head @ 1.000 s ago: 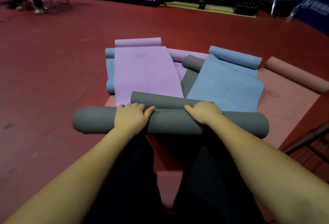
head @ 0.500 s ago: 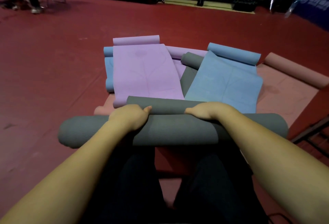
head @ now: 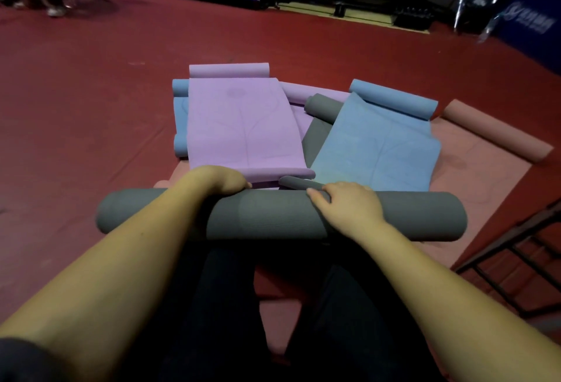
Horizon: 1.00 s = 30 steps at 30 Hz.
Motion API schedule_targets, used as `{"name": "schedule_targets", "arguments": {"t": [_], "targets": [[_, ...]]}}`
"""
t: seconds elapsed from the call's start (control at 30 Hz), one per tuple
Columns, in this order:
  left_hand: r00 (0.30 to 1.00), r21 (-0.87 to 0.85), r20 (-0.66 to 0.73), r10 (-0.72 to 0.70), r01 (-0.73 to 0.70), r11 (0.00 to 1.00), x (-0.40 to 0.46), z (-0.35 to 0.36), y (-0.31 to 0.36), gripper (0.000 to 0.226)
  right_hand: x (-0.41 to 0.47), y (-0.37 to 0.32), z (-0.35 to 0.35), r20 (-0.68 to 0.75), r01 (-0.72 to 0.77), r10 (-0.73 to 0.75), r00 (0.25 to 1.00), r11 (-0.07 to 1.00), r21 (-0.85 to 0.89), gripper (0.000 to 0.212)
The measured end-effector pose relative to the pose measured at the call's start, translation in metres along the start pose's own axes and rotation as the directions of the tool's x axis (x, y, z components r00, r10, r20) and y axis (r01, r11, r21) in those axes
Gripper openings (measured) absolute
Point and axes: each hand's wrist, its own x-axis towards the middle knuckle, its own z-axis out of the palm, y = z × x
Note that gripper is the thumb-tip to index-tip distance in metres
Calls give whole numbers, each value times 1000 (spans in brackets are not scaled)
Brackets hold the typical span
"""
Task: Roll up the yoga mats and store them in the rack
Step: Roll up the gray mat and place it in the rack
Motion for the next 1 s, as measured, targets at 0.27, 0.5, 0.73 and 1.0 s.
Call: {"name": "schedule_targets", "arguments": {"t": [0.27, 0.5, 0.73, 1.0], "targets": [[993, 17, -94, 76, -75, 997, 7, 5, 3, 58, 10, 3, 7, -1, -31, 31, 1000, 999, 18, 59], [820, 250, -494, 290, -185, 950, 8, 28, -16, 56, 26, 2, 4, 142, -48, 40, 989, 997, 59, 57], [743, 377, -563, 362, -159, 913, -3, 67, -37, 71, 52, 3, -1, 371, -134, 84, 925, 985, 110, 74], [808, 327, -517, 283, -119, 938, 10, 46, -23, 59, 64, -8, -18, 543, -212, 86, 835, 962, 174, 78]]}}
